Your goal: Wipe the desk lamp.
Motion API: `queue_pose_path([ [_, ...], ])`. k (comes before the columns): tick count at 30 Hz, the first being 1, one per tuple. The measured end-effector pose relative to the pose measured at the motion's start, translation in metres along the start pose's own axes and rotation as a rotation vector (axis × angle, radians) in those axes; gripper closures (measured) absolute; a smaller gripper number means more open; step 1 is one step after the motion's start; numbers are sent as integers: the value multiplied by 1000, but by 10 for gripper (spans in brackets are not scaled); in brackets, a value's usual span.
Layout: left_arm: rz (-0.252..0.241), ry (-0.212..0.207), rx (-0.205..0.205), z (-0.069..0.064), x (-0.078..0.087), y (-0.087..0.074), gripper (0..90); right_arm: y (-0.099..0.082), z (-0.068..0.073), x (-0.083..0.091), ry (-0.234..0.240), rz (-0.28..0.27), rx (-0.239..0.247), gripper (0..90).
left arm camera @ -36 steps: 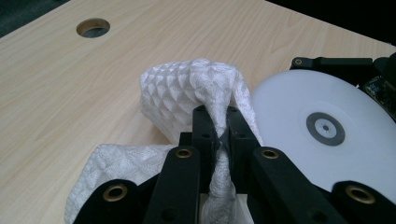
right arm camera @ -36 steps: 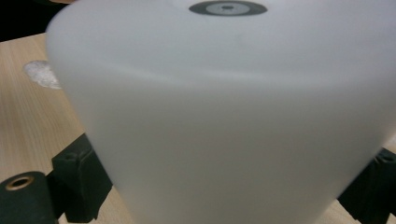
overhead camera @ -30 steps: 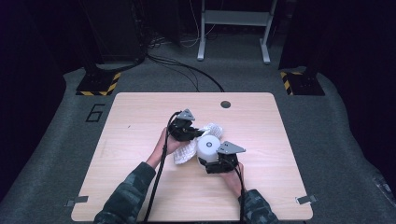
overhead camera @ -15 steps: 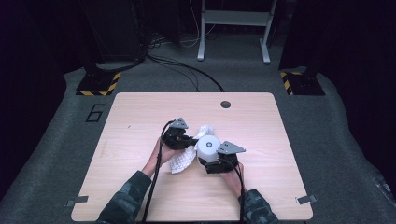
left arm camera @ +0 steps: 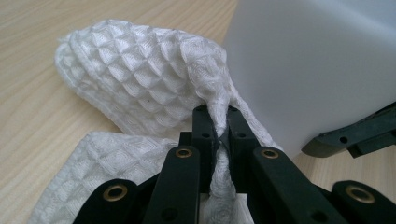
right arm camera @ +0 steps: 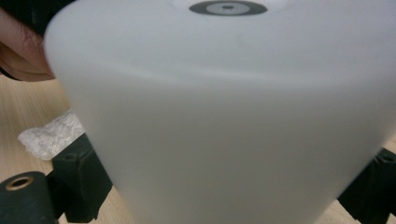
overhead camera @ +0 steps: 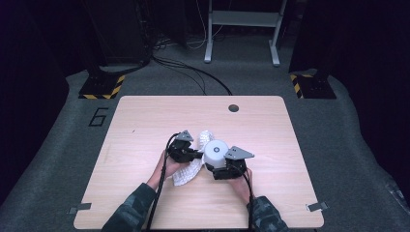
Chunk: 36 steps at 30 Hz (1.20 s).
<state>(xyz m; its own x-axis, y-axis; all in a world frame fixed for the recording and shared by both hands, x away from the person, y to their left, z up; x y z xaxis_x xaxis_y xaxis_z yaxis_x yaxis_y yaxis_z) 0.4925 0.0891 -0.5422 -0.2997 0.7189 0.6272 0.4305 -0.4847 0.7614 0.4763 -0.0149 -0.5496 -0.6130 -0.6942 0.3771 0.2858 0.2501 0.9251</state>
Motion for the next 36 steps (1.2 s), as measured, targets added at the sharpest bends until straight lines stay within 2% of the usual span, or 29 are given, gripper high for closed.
queue_pose_path([
  [7,6,7,-2,-7,0,-12,848,0,0,0,0,0,0,81],
  [12,-2,-2,21,-15,0,-20,847,0,0,0,0,0,0,81],
  [18,0,7,15,-24,0,-26,844,0,0,0,0,0,1,80],
  [22,0,12,14,-24,2,-28,845,0,0,0,-1,4,4,79],
  [24,-13,30,14,-23,3,-27,845,0,0,1,-3,7,-2,77],
  [28,-11,29,24,-23,7,-28,845,0,0,1,-9,8,5,75],
  [31,-12,38,10,-22,10,-27,845,1,0,2,-11,9,7,71],
  [35,-25,47,16,-22,13,-26,845,3,1,5,4,-5,-11,11],
  [36,-17,38,15,-22,15,-27,845,2,0,4,7,-4,-11,0],
])
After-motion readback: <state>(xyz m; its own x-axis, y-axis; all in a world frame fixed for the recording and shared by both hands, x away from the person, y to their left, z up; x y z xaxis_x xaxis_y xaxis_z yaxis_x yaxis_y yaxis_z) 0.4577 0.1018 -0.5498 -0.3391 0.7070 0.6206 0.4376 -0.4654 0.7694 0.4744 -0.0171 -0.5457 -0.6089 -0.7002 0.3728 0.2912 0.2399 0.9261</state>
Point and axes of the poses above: each handheld gripper's, and its own axes: x roughly backward along the jaws, y roughly out of its top, z roughly to its left, the point moved 9 cm from there along -x, roughly forward along the jaws, and after that the axes turned 2 degrees about -x, right-handed, at the moved point
